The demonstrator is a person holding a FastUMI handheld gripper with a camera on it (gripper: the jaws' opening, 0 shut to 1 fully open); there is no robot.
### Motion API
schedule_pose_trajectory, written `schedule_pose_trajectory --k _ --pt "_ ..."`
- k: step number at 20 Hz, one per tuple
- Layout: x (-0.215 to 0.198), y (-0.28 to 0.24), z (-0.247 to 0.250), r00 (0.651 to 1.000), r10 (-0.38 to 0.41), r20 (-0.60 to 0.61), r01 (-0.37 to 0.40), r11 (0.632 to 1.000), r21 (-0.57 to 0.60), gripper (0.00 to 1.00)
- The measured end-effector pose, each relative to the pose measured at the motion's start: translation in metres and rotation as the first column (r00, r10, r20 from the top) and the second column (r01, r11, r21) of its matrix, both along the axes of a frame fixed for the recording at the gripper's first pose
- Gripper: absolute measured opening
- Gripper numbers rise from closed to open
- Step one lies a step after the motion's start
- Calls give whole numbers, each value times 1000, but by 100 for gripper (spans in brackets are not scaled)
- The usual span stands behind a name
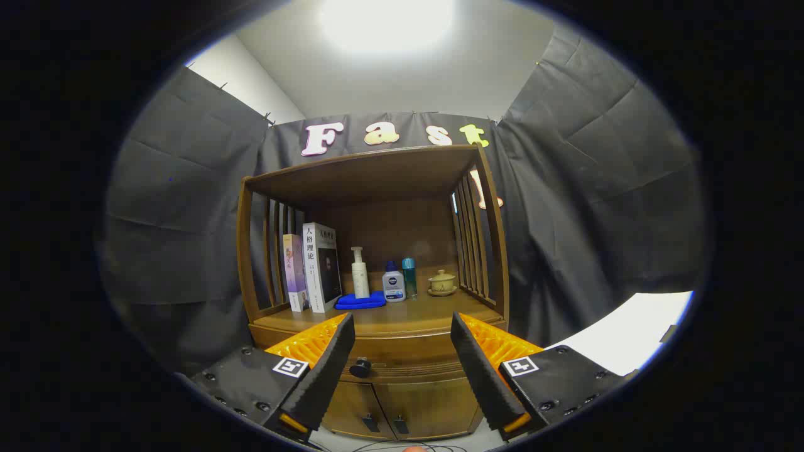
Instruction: Pull open the drawer, take out the items inside it, and place them on the countertop above the cabinet.
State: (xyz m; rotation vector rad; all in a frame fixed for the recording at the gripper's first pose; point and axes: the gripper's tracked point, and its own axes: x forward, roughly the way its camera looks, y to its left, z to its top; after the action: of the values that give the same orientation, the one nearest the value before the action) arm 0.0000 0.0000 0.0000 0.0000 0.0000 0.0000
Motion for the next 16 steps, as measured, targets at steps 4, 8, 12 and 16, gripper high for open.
schedule_pose_trajectory --k 4,8,12,16 --pt "0 -1 1 1000 -2 3 2 1000 2 96" --pt "-1 -1 1 1000 -1 3 1 1000 2 96" --pt "0 1 1 1000 2 6 -2 1000 1 96" --pt "6 3 -1 1000 9 6 -9 1000 5 96"
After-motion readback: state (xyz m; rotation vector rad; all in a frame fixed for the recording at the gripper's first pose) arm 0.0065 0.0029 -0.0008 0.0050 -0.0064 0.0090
